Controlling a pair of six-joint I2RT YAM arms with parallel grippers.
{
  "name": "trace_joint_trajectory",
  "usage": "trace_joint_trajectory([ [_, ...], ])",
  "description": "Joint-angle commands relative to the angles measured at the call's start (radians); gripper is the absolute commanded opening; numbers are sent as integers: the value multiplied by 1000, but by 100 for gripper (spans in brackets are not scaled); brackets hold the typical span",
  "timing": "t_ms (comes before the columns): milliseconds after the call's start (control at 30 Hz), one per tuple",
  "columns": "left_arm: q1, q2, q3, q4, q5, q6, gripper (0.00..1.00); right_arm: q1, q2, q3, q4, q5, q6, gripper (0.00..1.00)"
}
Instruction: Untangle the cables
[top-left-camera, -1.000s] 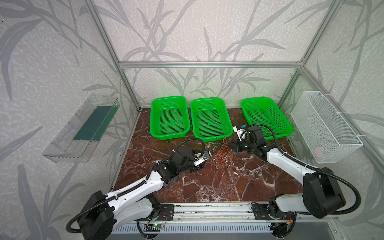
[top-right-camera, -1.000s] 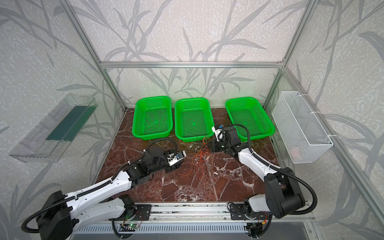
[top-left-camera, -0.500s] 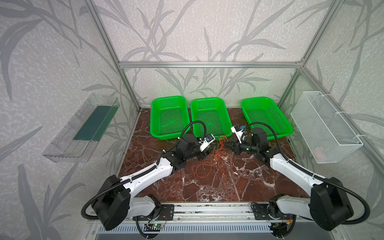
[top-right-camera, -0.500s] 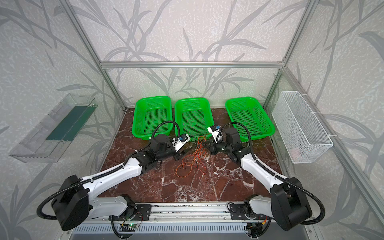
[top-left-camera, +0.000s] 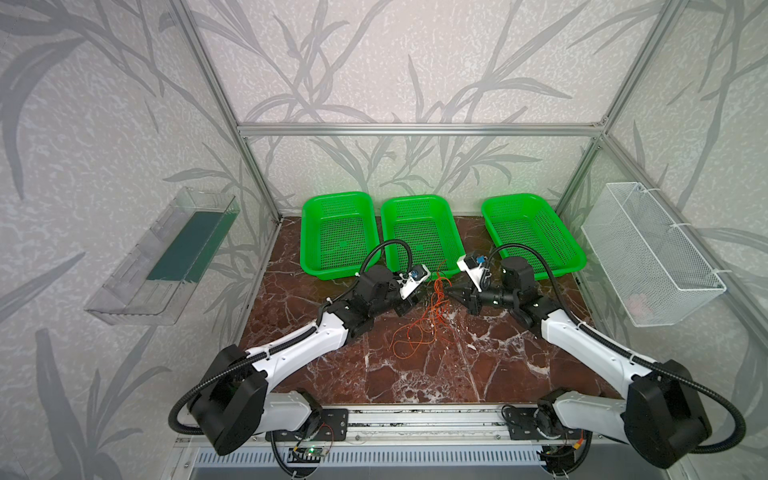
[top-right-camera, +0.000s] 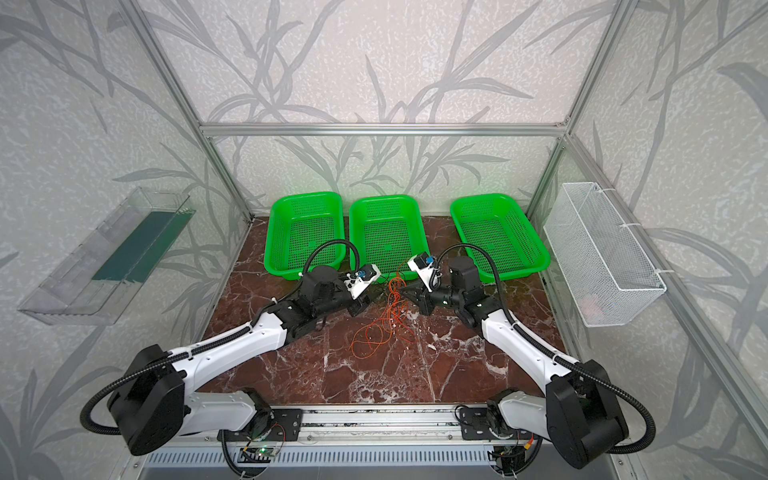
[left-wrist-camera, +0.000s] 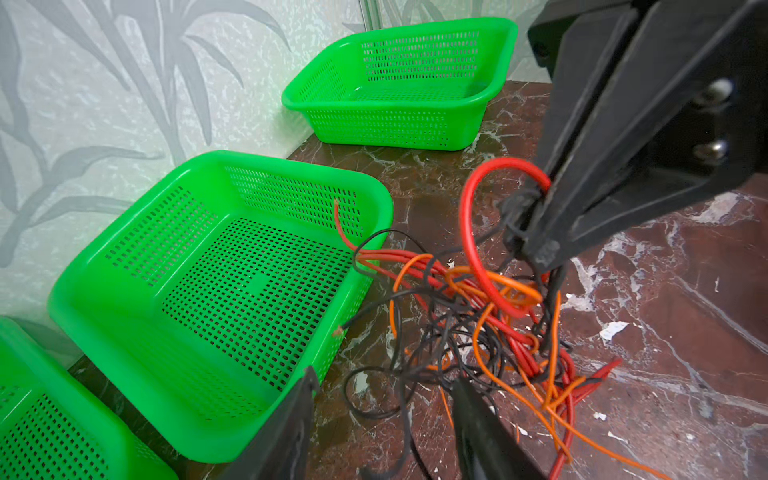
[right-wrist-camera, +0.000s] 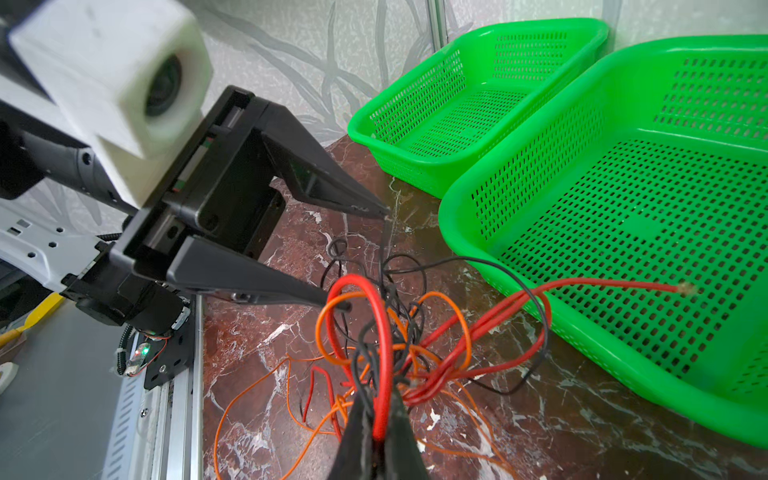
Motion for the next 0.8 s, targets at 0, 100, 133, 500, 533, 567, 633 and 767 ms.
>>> trace_joint_trajectory([
  [0,8,-33,-2,-30,38,52,50,9,-29,-2,-23,-31,-52,0],
  [100,18,-47,4,-63,52,95,47,11,-34,2,-40,-31,-65,0],
  [133,23,-47,10,-86,69,115,47,11,-35,1,-40,-35,-66,0],
  [500,31,-6,56,-167,152,190,21,14,-48,5,-50,-36,-72,0],
  [533,31,-8,56,-161,157,185,15,13,-46,6,-56,-32,-74,0],
  [567,31,-13,55,-155,165,184,9,13,-45,6,-63,-23,-78,0],
  [633,31,-25,54,-152,179,182,0,13,-45,8,-78,10,-77,0],
  [767,31,-66,36,-154,155,182,0,9,-55,8,-97,132,-33,0],
])
